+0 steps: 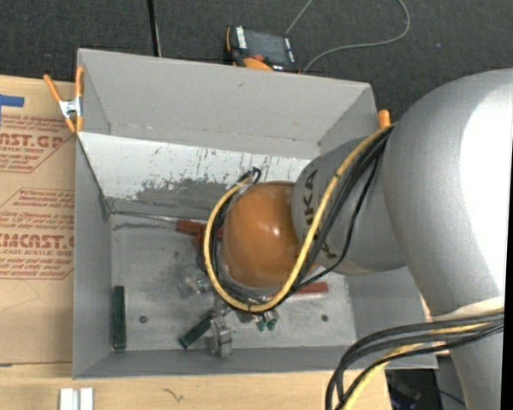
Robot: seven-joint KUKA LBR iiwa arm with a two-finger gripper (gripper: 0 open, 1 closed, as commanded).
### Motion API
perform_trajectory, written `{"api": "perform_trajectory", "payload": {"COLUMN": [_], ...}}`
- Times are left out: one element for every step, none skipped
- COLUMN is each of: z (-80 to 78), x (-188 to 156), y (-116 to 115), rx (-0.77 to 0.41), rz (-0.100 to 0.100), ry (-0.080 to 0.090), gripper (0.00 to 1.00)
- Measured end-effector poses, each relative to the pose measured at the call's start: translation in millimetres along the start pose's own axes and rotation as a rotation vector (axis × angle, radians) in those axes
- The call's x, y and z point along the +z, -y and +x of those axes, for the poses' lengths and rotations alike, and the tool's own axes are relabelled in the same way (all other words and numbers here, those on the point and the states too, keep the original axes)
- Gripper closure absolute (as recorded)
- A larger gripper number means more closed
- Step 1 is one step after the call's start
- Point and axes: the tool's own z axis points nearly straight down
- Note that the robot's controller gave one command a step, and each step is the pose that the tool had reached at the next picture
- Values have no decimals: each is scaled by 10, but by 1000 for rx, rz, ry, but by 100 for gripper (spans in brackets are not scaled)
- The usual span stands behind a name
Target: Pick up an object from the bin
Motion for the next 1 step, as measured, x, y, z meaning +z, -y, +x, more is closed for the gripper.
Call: {"api": "perform_trajectory", "payload": {"z": [-21], "x": [-9], "y": [-1], "rx": [1], "rz": [-1], "ry": [-1], "gripper": [0]}}
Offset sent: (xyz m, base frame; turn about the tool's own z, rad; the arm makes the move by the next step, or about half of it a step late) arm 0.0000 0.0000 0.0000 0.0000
